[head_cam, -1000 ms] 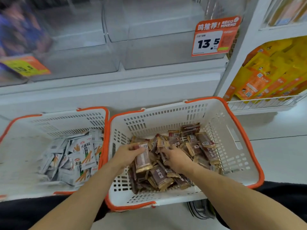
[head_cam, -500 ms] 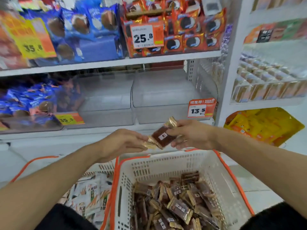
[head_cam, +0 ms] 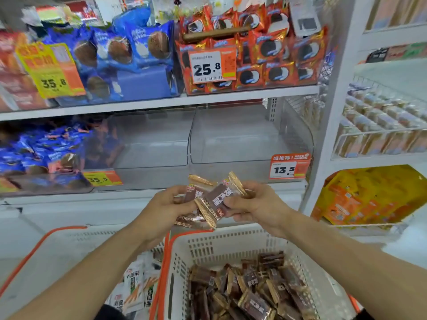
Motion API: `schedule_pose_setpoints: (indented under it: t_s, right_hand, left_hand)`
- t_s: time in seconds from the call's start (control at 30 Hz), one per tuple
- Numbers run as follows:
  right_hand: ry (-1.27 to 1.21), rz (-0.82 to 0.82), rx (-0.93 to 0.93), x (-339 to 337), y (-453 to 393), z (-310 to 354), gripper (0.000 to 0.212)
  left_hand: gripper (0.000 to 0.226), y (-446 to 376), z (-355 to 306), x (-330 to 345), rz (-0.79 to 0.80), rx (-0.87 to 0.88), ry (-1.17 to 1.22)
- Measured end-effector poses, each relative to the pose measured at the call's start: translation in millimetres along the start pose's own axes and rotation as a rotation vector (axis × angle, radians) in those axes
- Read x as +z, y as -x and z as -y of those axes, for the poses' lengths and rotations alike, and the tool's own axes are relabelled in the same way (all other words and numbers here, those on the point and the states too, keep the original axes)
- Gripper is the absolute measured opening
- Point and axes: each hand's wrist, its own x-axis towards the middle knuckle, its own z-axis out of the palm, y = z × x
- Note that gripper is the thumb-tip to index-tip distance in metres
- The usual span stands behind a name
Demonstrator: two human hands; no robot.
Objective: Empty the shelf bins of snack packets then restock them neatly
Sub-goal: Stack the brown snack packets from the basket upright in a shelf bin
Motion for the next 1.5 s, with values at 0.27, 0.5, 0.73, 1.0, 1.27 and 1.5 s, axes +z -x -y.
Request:
schedule_pose_setpoints:
  t_s: [0.27,0.5,0.73,1.0,1.27,1.5]
  right_hand:
    - [0.147,-0.046,-0.075,15.7,-14.8,0.2,0.053]
    - [0.315,0.131,0.290,4.9,-37.7,-37.8,0.039]
    - [1.089,0.193,0.538,-20.2,-52.3,-163.4,0.022]
    - [1.006,0.057,0.715,-15.2,-15.2,-296.6,0.084]
    - [0.214,-0.143,0.822,-54.1,-26.7,-326.7,0.038]
    - [0.242,0.166,0.670,-33.6,-17.5,-314.9,0.041]
  left_hand:
    - [0.043,8.2,10.6,17.2,0.048,-0.146,0.209]
    - [0.030,-12.6,38.7,-0.5,-0.015,-0.306,0.041]
    - [0.027,-36.5,64.4,-8.5,0.150,-0.389,-0.154]
    - [0.014,-49.1,162.7,41.3,0.201,-0.751,-0.004]
    - [0.029,-28.8,305.5,91.0,0.064,-0.903,0.090]
    - [0.024,-21.1,317.1,115.2,0.032,-0.788,0.154]
